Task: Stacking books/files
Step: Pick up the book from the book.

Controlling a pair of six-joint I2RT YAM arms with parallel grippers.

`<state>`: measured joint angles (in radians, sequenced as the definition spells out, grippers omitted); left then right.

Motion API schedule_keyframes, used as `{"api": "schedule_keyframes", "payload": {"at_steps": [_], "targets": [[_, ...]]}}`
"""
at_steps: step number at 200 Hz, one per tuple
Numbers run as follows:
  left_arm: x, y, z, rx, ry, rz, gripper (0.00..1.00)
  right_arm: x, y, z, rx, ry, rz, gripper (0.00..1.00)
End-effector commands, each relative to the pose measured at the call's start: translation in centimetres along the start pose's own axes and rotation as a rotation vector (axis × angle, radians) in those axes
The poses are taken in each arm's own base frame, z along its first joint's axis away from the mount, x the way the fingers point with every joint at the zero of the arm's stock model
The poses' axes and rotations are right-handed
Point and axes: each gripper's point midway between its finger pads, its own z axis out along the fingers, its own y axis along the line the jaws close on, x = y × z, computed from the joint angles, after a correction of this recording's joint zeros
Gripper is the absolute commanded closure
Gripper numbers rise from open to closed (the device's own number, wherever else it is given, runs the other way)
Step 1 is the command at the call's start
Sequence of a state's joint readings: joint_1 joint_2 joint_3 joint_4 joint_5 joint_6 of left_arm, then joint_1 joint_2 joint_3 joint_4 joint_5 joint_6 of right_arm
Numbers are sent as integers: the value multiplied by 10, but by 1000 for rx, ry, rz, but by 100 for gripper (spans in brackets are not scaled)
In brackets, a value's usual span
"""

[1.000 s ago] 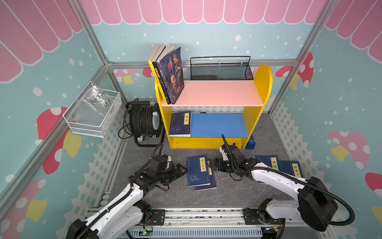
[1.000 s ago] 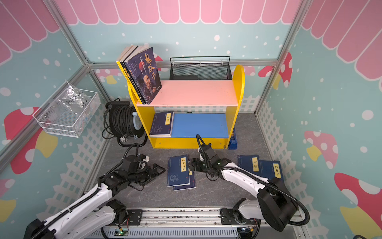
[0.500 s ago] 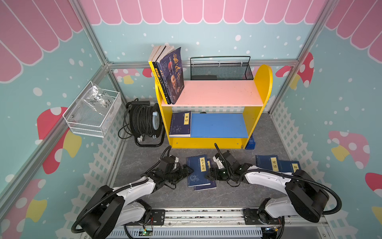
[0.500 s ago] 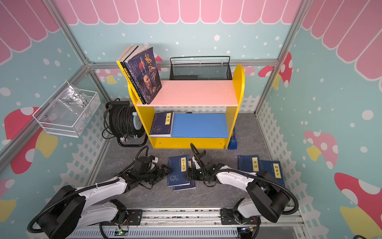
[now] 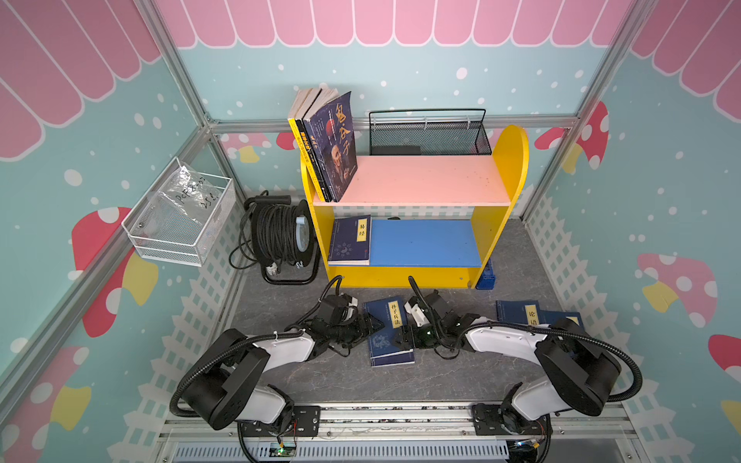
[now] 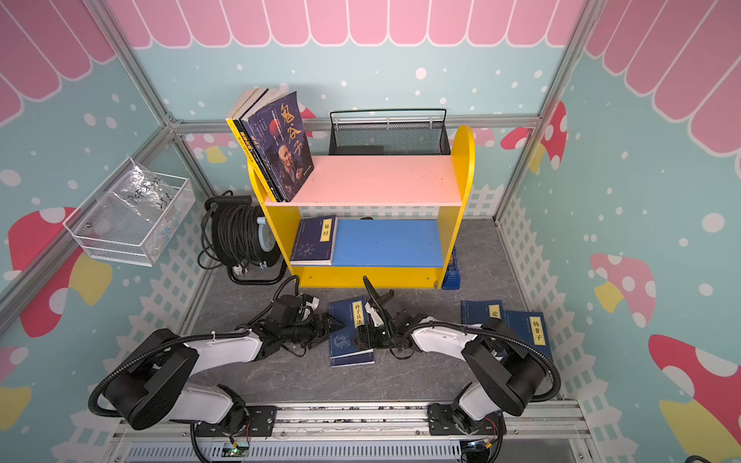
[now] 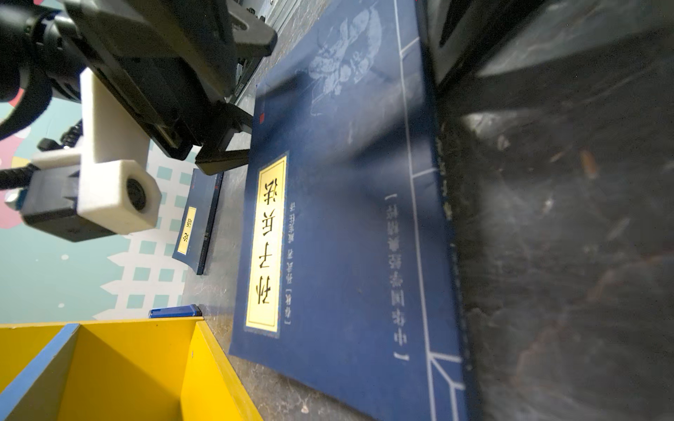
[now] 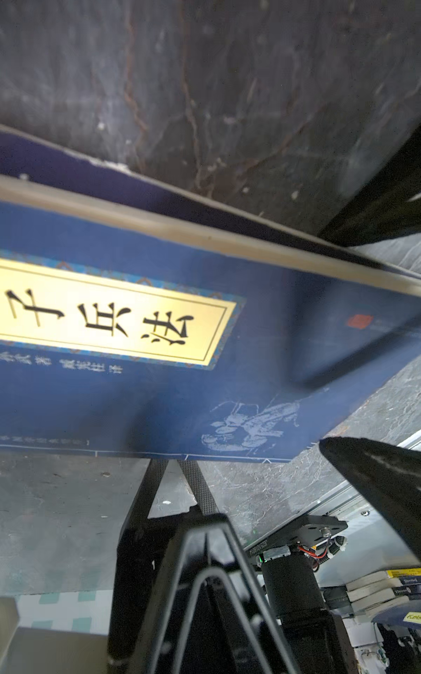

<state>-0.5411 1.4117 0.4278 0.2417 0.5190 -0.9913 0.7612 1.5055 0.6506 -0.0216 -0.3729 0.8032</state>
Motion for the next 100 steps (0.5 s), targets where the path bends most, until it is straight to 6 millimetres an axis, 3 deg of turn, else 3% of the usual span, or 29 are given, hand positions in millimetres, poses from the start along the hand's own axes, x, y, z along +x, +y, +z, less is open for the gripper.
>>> {"api": "schedule_keyframes", "payload": {"at_steps": [1,41,100], "targets": [[-2,-17,-7,33,-14,24,20,3,5,7,-17,30,-36,17],[-10,-40,-22,82,-62,40,21,1,10,10,-34,41,-47,17],[-12,-43,-33,51,-90,51,27,4,8,11,-33,51,-39,17]]}}
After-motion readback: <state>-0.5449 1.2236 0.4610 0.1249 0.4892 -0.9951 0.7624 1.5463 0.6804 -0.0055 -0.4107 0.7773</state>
